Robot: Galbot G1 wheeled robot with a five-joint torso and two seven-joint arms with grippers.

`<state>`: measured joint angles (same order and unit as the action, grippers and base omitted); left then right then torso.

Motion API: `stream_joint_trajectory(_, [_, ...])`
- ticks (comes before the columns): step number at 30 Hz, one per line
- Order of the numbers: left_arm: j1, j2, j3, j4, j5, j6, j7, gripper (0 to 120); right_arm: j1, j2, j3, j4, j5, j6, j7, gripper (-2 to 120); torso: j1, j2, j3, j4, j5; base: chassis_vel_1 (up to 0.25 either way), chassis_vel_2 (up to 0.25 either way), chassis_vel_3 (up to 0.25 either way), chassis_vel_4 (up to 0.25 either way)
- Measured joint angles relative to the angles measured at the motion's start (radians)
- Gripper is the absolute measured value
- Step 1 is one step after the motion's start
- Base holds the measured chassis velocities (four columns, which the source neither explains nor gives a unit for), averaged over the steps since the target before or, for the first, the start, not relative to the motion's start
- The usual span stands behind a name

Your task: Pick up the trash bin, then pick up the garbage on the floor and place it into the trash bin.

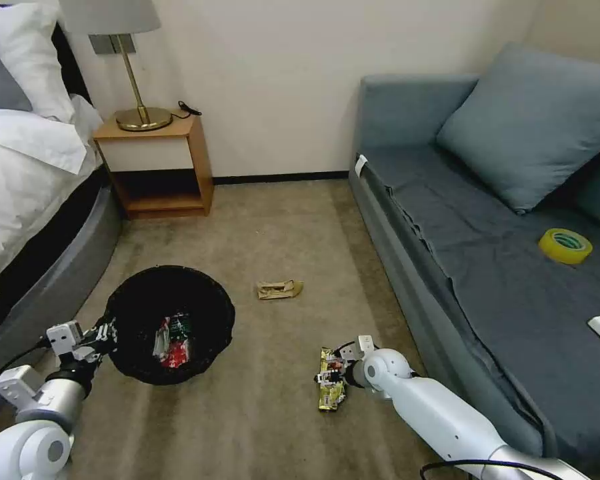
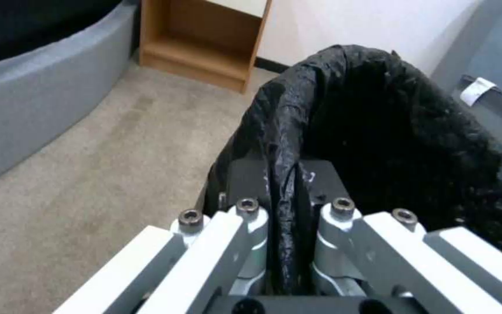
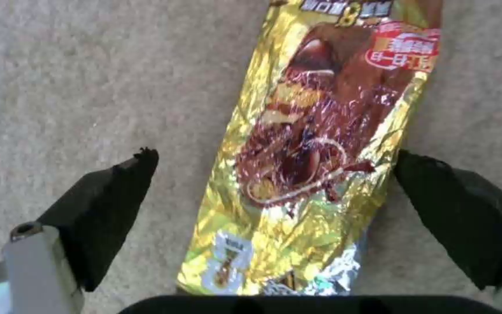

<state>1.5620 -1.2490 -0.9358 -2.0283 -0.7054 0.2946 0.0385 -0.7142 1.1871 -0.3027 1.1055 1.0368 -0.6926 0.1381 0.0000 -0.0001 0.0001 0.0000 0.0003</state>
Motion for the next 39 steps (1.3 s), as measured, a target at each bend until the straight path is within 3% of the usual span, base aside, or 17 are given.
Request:
stream_joint_trajectory(7, [0.004, 0.003, -0.004, 0.008, -0.001, -0.006, 0.004, 5, 0.000, 0.009, -0.009, -0.002, -0.011, -0.001, 0.006, 95, 0.000, 0.000, 0.000, 0.0002, -0.0003, 0.000, 0.000, 0.000, 0.000])
stream_joint_trajectory(20, [0.010, 0.004, -0.014, 0.012, -0.005, -0.014, 0.009, 5, -0.005, 0.017, -0.016, -0.011, -0.043, 0.014, 0.011, 44, 0.000, 0.000, 0.000, -0.0010, -0.0015, 0.000, 0.000, 0.000, 0.000])
stream_joint_trajectory(21, [0.010, 0.004, -0.014, 0.012, -0.005, -0.014, 0.009, 5, -0.005, 0.017, -0.016, -0.011, -0.043, 0.014, 0.011, 44, 0.000, 0.000, 0.000, -0.0010, -0.0015, 0.000, 0.000, 0.000, 0.000])
stream_joint_trajectory(22, [0.011, 0.004, -0.014, 0.012, -0.005, -0.014, 0.009, 5, -0.004, 0.017, -0.017, -0.012, -0.043, 0.014, 0.011, 44, 0.000, 0.000, 0.000, -0.0010, -0.0014, 0.000, 0.000, 0.000, 0.000])
stream_joint_trajectory(23, [0.013, 0.004, -0.019, 0.013, -0.007, -0.015, 0.010, 5, -0.005, 0.017, -0.020, -0.014, -0.042, 0.021, 0.011, 36, 0.000, 0.000, 0.000, -0.0003, 0.0004, 0.000, 0.000, 0.000, 0.000])
stream_joint_trajectory(25, [0.015, 0.005, -0.023, 0.013, -0.009, -0.017, 0.011, 5, -0.006, 0.017, -0.021, -0.017, -0.041, 0.026, 0.010, 25, 0.000, 0.000, 0.000, 0.0004, 0.0001, 0.000, 0.000, 0.000, 0.000])
stream_joint_trajectory(27, [0.016, 0.005, -0.024, 0.013, -0.009, -0.017, 0.011, 5, -0.006, 0.017, -0.021, -0.017, -0.041, 0.026, 0.010, 24, 0.000, 0.000, 0.000, 0.0005, 0.0002, 0.000, 0.000, 0.000, 0.000])
stream_joint_trajectory(31, [0.017, 0.005, -0.027, 0.013, -0.010, -0.017, 0.012, 5, -0.008, 0.023, -0.025, -0.016, -0.039, 0.032, 0.004, 4, 0.000, 0.000, 0.000, 0.0007, 0.0007, 0.000, 0.000, 0.000, 0.000])
stream_joint_trajectory(39, [0.019, 0.003, -0.025, 0.009, -0.010, -0.017, 0.012, 5, -0.012, 0.003, -0.017, 0.015, -0.037, 0.038, 0.007, 0, 0.000, 0.000, 0.000, 0.0002, 0.0001, 0.000, 0.000, 0.000, 0.000])
